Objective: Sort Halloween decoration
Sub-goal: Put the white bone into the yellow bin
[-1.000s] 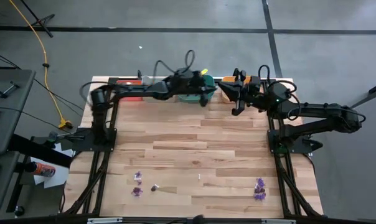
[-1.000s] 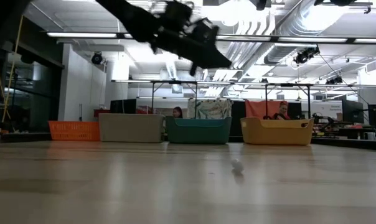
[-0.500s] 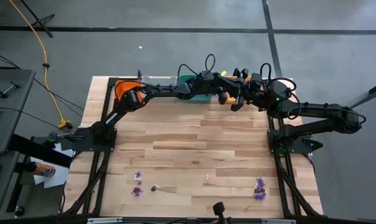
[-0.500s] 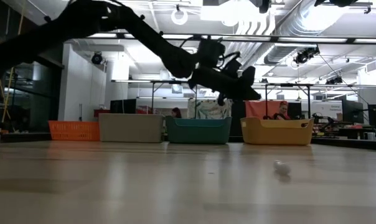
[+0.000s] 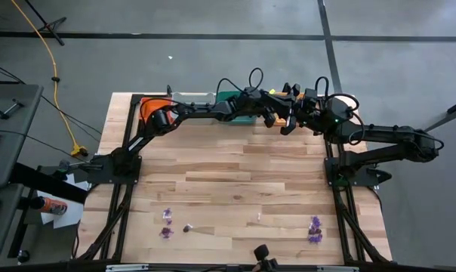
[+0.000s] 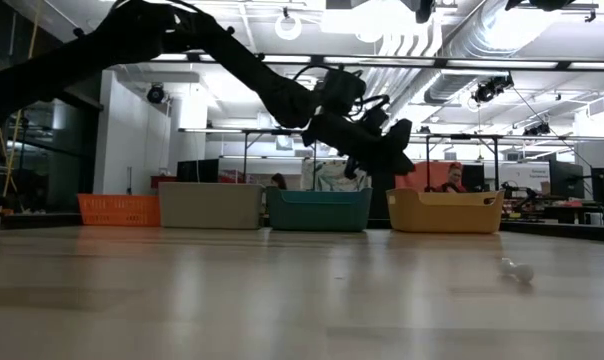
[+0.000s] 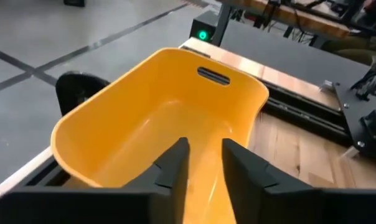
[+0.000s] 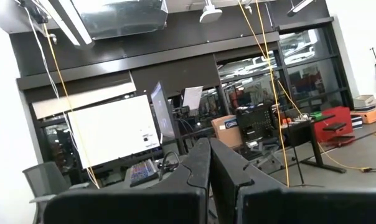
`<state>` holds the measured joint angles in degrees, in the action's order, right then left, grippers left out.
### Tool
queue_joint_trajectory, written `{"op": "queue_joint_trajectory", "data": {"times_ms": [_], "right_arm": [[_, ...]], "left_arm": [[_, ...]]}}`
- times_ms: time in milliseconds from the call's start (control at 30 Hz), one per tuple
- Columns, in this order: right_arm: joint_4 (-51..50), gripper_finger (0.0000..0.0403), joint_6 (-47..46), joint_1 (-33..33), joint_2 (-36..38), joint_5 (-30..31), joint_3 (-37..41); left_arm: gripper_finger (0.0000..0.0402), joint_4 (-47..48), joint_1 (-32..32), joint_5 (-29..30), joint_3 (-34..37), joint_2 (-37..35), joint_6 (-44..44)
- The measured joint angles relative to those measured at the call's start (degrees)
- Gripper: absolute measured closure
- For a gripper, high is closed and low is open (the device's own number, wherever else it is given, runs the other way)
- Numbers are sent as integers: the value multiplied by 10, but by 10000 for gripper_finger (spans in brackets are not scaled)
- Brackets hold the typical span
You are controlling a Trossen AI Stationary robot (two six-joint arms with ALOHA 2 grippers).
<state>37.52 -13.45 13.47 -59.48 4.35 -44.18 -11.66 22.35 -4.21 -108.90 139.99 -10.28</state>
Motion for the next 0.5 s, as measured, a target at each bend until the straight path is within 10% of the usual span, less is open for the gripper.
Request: {"op": "queue_joint_trajectory", "data": {"times_ms": [500], "right_arm": [[25, 402, 54, 0, 14, -4, 0]], "left_arm": [[225, 220, 35, -5, -23, -174, 149]]}}
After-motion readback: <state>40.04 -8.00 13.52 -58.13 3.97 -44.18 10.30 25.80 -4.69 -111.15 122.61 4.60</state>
